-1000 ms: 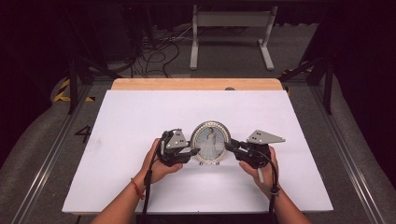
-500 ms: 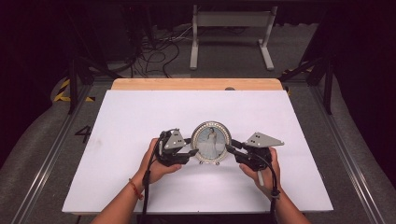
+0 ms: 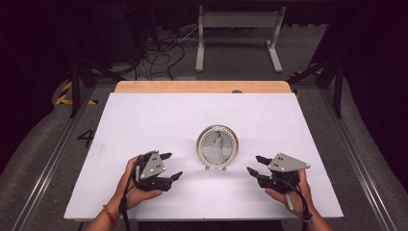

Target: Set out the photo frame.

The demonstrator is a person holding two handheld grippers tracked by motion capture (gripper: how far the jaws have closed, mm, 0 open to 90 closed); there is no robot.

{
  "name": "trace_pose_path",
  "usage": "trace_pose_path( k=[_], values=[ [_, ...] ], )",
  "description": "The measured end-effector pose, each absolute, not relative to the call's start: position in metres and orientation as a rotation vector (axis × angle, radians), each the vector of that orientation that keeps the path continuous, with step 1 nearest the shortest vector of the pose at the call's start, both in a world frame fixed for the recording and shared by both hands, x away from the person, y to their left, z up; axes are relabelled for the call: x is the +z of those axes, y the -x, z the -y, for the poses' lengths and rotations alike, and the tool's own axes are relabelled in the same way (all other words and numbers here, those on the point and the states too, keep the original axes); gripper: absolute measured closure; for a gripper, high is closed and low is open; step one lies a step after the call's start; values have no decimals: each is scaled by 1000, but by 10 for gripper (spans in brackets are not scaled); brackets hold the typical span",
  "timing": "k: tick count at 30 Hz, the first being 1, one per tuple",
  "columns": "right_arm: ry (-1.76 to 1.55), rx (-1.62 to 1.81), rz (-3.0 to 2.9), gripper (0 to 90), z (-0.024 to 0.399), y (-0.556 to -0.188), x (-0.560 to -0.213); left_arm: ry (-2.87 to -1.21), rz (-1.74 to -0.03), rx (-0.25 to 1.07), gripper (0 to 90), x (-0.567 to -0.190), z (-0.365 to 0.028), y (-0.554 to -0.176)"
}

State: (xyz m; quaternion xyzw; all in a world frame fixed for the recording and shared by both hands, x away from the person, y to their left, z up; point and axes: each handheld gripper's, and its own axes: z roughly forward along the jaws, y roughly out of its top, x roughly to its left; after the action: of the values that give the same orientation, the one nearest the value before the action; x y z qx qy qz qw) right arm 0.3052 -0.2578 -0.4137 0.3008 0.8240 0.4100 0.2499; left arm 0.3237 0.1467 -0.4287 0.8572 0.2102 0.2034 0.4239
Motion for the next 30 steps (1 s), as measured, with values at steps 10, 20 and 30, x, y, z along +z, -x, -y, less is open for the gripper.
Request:
trace_pose_path(
  k=[10, 20, 30],
  values=[
    [-863, 1028, -2256, 296, 283, -295, -430, -2141, -594, 514, 148, -439, -181, -307],
    [-990, 1035, -2215, 180, 307, -286, -454, -2097, -738, 509, 119, -463, -213, -298],
    [-997, 1031, -2128, 172, 312, -284, -452, -2079, -768, 516, 102, -463, -214, -300]
  ],
)
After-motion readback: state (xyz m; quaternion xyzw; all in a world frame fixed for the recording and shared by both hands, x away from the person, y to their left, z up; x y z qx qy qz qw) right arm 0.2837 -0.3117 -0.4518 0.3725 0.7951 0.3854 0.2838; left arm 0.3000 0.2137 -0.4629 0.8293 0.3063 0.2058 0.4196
